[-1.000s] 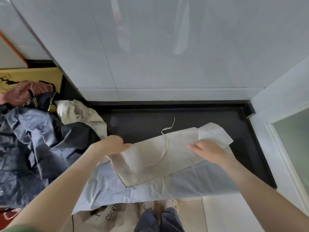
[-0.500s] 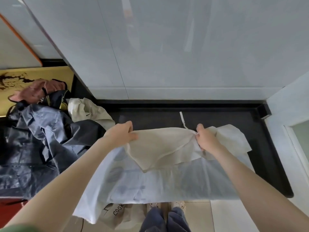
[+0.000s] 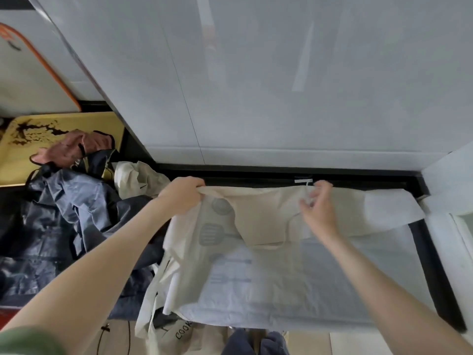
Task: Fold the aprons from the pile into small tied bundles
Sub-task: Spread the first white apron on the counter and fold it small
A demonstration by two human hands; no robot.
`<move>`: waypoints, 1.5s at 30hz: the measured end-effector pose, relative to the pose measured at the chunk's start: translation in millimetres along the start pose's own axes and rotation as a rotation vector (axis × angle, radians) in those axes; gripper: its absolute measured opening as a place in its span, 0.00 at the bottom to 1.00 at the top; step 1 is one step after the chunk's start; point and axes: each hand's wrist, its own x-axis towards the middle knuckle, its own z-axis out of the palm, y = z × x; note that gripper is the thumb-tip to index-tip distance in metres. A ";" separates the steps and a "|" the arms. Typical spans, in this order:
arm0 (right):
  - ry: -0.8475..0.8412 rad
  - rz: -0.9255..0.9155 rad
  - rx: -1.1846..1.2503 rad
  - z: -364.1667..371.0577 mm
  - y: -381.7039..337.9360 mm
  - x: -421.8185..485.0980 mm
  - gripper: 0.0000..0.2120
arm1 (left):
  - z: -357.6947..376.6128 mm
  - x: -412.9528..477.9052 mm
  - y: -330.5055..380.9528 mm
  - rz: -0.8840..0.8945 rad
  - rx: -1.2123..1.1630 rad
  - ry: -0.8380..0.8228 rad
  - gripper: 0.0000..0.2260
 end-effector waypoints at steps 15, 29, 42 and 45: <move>-0.613 -0.318 -0.774 85.0 0.1 -6.0 0.30 | -46.3 -23.2 -61.9 -0.178 -0.924 -0.515 0.16; -0.633 -0.535 -0.842 115.2 -17.8 -21.2 0.27 | -76.3 -25.9 -117.0 -0.222 -0.112 0.262 0.14; -0.350 -0.421 -0.411 93.4 -25.7 -15.3 0.31 | -4.5 -21.5 -0.4 0.173 0.687 0.246 0.25; -0.091 -0.273 -0.403 66.8 -13.2 -6.3 0.30 | 29.6 -12.3 15.0 0.023 0.473 -0.001 0.19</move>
